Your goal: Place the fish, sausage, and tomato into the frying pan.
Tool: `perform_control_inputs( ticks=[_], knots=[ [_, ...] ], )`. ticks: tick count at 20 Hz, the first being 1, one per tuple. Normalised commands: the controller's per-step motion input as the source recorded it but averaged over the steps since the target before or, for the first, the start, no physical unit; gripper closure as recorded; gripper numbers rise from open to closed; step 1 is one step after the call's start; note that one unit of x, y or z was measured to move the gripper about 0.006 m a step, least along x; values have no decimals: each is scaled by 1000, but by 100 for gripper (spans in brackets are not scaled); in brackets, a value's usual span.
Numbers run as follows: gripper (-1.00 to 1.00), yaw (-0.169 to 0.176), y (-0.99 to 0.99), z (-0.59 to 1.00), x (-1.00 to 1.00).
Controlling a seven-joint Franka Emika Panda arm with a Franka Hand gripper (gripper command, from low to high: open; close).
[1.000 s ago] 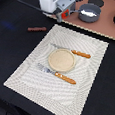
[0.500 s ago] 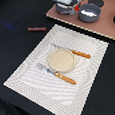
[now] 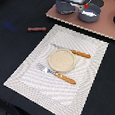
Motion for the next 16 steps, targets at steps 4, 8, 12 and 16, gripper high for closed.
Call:
perform_control_inputs(
  ticks=[4,8,12,16],
  knots=[
    [100,-17,670,8,667],
    [100,-33,679,-2,577],
    [100,-56,724,-1,475],
    [-100,-49,670,71,450]
  ],
)
